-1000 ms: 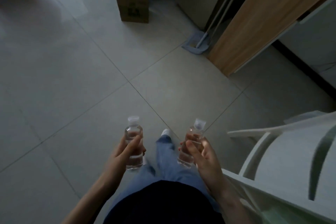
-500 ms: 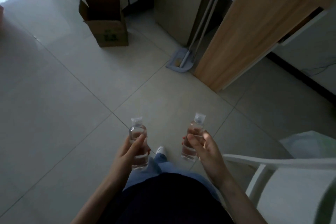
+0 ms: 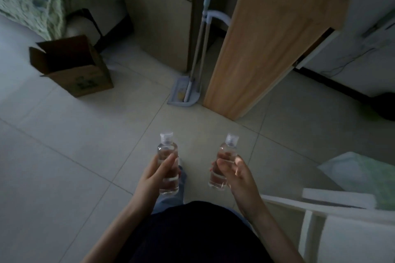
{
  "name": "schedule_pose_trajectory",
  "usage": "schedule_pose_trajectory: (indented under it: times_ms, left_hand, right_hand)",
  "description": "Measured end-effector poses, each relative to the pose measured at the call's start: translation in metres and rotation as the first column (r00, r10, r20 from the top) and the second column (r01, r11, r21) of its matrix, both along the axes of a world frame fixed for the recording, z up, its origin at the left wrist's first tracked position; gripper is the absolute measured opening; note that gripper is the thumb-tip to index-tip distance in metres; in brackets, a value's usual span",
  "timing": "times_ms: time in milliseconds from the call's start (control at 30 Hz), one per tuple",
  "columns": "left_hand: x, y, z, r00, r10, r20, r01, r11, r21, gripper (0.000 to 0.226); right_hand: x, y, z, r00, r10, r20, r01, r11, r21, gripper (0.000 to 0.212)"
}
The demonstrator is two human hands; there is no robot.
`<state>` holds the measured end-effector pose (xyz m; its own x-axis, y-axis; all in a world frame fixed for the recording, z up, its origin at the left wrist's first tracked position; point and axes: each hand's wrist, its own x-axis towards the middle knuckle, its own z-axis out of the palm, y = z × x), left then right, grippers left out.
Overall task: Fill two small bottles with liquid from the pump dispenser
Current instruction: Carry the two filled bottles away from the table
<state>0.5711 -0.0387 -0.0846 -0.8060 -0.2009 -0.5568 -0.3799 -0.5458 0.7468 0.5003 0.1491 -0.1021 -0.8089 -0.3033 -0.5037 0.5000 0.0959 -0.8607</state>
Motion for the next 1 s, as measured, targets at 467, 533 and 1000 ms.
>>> schedule_pose_trajectory:
  times_ms: [467, 533, 1000]
  left_hand:
    - [-0.173, -0.048, 0.012, 0.948, -0.316, -0.041, 0.31, 0.944, -0.115, 0.05]
    - [-0.196, -0.044, 0.008, 0.94, -0.339, -0.032, 0.332, 0.934, -0.132, 0.051]
    - [-0.38, 0.027, 0.012, 0.925, -0.362, -0.115, 0.343, 0.926, -0.156, 0.041]
  right_hand:
    - [-0.134, -0.032, 0.007, 0.965, -0.262, -0.007, 0.261, 0.965, -0.016, 0.027]
    - [-0.155, -0.029, 0.001, 0.962, -0.272, -0.003, 0.272, 0.962, 0.008, 0.013]
    - [-0.338, 0.035, 0.022, 0.984, -0.152, -0.09, 0.156, 0.987, 0.04, 0.032]
